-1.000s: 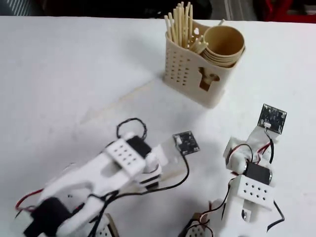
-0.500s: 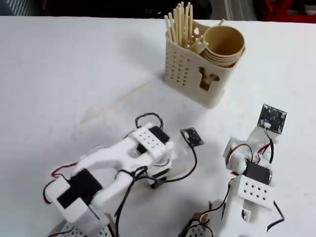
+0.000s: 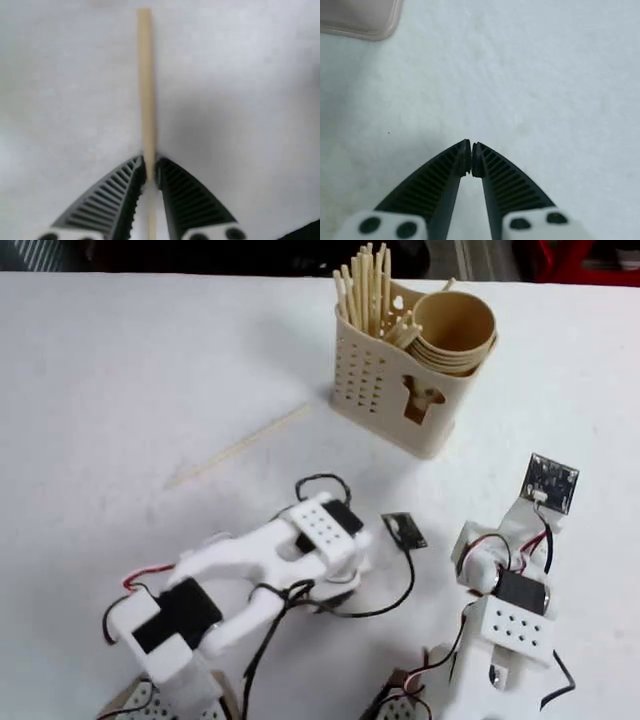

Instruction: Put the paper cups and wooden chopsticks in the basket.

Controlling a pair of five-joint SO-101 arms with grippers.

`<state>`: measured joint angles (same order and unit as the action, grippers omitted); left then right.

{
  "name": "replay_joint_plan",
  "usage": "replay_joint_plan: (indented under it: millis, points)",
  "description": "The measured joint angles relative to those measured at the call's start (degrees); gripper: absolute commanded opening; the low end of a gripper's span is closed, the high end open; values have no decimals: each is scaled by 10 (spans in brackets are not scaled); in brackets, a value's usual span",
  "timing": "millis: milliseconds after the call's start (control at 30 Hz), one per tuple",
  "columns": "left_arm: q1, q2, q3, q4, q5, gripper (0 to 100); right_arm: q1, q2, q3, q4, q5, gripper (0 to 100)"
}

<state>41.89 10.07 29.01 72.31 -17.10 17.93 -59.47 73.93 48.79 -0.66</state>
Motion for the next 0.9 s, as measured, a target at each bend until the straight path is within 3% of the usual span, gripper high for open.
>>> replay_joint_plan:
  millis: [467, 633, 900]
  points:
    - [-11, 2, -254, 213, 0, 23, 4, 0, 0, 0, 0, 18]
    - [-54, 2, -379, 274, -44, 23, 16, 0, 0, 0, 0, 18]
    - [-94, 2, -596, 295, -57, 23, 15, 0, 0, 0, 0, 18]
